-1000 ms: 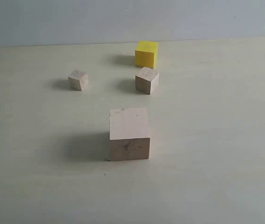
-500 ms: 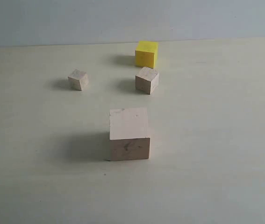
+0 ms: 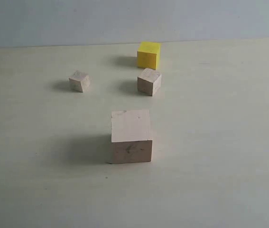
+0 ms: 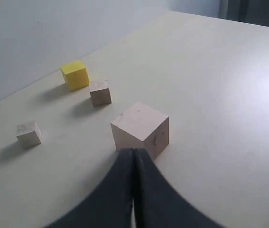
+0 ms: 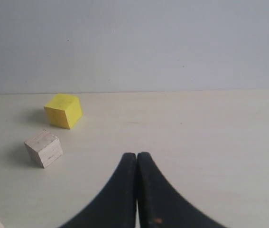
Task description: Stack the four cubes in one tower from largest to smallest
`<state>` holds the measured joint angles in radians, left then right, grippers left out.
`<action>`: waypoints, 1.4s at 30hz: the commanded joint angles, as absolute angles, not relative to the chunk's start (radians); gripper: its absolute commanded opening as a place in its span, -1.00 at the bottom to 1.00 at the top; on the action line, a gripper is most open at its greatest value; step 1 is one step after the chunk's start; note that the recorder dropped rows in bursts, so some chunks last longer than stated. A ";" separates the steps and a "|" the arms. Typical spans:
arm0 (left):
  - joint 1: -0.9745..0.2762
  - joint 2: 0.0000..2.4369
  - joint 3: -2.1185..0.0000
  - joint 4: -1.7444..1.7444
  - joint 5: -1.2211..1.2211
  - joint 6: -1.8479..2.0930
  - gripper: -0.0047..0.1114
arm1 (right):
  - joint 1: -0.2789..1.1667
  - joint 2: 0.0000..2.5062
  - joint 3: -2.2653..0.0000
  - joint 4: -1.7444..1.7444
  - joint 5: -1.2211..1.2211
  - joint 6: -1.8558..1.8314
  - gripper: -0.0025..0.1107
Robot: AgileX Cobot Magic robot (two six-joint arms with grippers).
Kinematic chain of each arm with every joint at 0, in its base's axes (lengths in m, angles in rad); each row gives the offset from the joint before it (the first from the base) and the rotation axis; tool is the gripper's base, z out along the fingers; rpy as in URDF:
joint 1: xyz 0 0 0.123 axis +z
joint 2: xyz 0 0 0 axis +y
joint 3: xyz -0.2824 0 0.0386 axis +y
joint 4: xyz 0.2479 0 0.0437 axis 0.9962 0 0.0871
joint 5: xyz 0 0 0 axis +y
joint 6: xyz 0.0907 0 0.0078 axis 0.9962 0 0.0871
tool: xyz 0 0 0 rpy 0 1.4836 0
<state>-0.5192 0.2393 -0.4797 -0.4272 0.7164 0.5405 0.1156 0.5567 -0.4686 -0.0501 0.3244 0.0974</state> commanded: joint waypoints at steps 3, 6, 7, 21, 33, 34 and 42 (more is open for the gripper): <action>-0.518 0.232 -0.474 -0.437 0.715 0.534 -0.92 | 0.116 0.561 -0.479 -0.052 0.312 0.097 -0.96; -0.518 0.232 -0.474 -0.437 0.715 0.534 -0.92 | 0.116 0.561 -0.479 -0.052 0.312 0.097 -0.96; -0.518 0.232 -0.474 -0.437 0.715 0.534 -0.92 | 0.116 0.561 -0.479 -0.052 0.312 0.097 -0.96; -0.518 0.232 -0.474 -0.437 0.715 0.534 -0.92 | 0.116 0.588 -0.479 -0.022 0.306 0.105 -0.96; -0.518 0.232 -0.474 -0.437 0.713 0.534 -0.92 | 0.116 0.837 -0.525 0.080 0.348 0.069 -0.96; -0.518 0.232 -0.474 -0.437 0.713 0.534 -0.92 | 0.116 0.858 -0.537 0.090 0.355 0.069 -0.96; -0.518 0.232 -0.451 -0.437 0.695 0.534 -0.92 | 0.116 0.981 -0.558 0.315 0.358 -0.103 -0.84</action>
